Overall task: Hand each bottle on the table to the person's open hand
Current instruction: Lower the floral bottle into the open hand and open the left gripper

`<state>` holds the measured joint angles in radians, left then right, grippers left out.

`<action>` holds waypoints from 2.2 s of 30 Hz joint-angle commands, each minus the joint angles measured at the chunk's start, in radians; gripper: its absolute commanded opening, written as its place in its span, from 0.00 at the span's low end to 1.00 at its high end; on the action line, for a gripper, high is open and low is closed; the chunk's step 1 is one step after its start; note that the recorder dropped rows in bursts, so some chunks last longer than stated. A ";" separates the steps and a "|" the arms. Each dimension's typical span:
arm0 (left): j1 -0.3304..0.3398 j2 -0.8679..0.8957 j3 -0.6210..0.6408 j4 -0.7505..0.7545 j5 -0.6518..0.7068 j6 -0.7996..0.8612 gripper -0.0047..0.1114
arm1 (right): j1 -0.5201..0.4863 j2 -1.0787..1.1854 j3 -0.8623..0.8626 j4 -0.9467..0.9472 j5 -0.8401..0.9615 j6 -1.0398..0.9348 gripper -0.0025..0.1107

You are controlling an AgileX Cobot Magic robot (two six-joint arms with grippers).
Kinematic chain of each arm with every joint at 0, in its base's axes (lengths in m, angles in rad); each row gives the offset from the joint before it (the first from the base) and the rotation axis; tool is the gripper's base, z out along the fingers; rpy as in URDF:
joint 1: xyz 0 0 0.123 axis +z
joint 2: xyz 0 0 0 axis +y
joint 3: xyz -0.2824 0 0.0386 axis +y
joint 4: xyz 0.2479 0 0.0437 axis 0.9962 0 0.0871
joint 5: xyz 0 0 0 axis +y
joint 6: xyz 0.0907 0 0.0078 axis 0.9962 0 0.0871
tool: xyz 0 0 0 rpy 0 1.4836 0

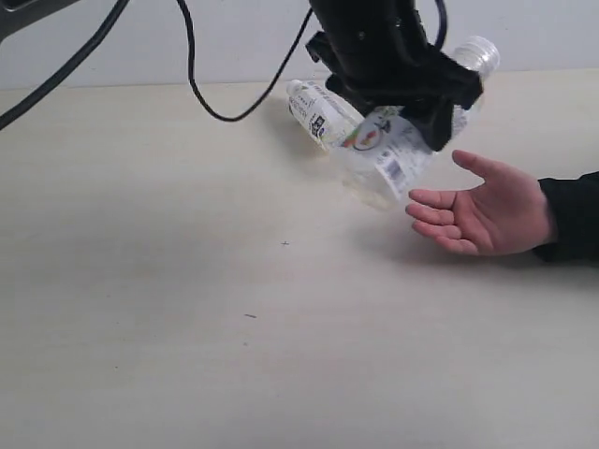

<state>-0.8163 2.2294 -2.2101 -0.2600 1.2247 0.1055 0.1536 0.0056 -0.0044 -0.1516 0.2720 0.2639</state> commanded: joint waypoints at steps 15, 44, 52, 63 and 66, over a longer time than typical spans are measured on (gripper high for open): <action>-0.116 0.002 0.002 0.048 -0.167 -1.055 0.04 | 0.003 -0.006 0.004 -0.004 -0.008 0.000 0.02; -0.119 0.182 0.002 0.051 -0.373 -1.026 0.04 | 0.003 -0.006 0.004 -0.004 -0.008 0.000 0.02; -0.119 0.222 0.002 -0.143 -0.421 -0.924 0.05 | 0.003 -0.006 0.004 -0.004 -0.008 0.000 0.02; -0.119 0.226 0.000 -0.147 -0.410 -0.912 0.58 | 0.003 -0.006 0.004 -0.004 -0.008 0.000 0.02; -0.119 0.226 0.000 -0.147 -0.410 -0.888 0.65 | 0.003 -0.006 0.004 -0.004 -0.008 0.000 0.02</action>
<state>-0.9359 2.4575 -2.2101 -0.4032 0.8185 -0.8125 0.1536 0.0056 -0.0044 -0.1516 0.2720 0.2639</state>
